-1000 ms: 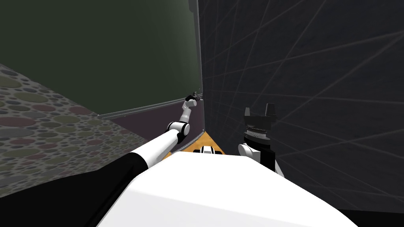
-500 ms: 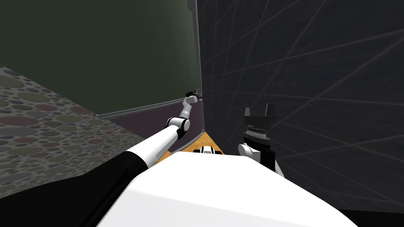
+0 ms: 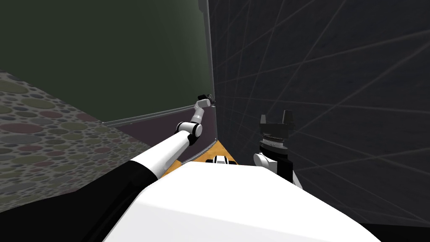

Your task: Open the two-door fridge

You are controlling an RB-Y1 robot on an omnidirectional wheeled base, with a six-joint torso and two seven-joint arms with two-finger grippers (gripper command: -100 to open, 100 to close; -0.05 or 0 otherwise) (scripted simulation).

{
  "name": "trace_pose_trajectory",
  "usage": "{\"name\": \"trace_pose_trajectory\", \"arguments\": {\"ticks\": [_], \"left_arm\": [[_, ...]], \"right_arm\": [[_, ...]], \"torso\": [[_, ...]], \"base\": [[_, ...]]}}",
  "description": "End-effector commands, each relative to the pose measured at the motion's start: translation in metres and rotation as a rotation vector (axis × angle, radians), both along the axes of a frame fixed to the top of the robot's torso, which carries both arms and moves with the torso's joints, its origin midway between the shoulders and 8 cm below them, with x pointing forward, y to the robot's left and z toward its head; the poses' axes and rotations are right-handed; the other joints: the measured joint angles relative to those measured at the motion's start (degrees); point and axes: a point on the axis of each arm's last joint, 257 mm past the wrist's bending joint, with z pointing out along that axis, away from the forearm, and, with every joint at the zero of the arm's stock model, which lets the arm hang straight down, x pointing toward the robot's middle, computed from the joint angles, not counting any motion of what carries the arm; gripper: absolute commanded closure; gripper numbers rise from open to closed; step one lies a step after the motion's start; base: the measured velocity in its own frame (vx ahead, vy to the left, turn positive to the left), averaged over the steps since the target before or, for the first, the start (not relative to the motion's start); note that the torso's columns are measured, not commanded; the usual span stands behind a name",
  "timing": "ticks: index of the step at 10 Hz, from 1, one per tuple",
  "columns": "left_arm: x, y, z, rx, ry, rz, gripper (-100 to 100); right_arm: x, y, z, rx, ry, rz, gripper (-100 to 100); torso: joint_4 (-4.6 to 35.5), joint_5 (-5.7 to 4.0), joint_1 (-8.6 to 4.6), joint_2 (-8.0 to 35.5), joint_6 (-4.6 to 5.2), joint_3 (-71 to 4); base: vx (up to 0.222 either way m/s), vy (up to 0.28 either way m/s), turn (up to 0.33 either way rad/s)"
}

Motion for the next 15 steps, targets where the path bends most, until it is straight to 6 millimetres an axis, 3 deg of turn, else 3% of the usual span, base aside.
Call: {"name": "trace_pose_trajectory", "arguments": {"ticks": [1,6,7,12,13,15], "left_arm": [[0.000,0.000,0.000,0.000,0.000,0.000,100],[-0.022,-0.084,0.003,-0.001,-0.001,-0.129,100],[-0.022,-0.084,0.003,-0.001,-0.001,-0.129,100],[-0.053,-0.167,0.002,0.000,0.004,-0.263,100],[-0.047,-0.155,0.004,-0.004,0.004,-0.242,100],[-0.055,-0.175,0.000,-0.002,0.009,-0.282,100]], "right_arm": [[0.000,0.000,0.000,0.000,0.000,0.000,0],[0.000,0.000,0.000,0.000,0.000,0.000,0],[0.000,0.000,0.000,0.000,0.000,0.000,0],[0.000,0.000,0.000,0.000,0.000,0.000,0],[0.000,0.000,0.000,0.000,0.000,0.000,0],[0.000,0.000,0.000,0.000,0.000,0.000,0]], "torso": [[0.0,0.00,-0.01,0.0,-0.01,0.0],[-0.1,0.02,-0.05,0.2,-0.04,0.1],[-0.1,-0.01,-0.11,0.1,-0.07,0.1],[-0.1,-0.07,-0.09,0.1,0.09,0.1],[-0.1,-0.07,-0.12,-0.1,0.10,0.0],[-0.1,-0.03,-0.06,-0.2,0.01,-0.1]], "base": [[0.005,0.002,0.016],[-0.227,0.133,-0.131],[-0.223,0.089,-0.056],[-0.262,0.124,-0.115],[-0.121,0.072,-0.071],[-0.159,0.125,-0.180]]}}
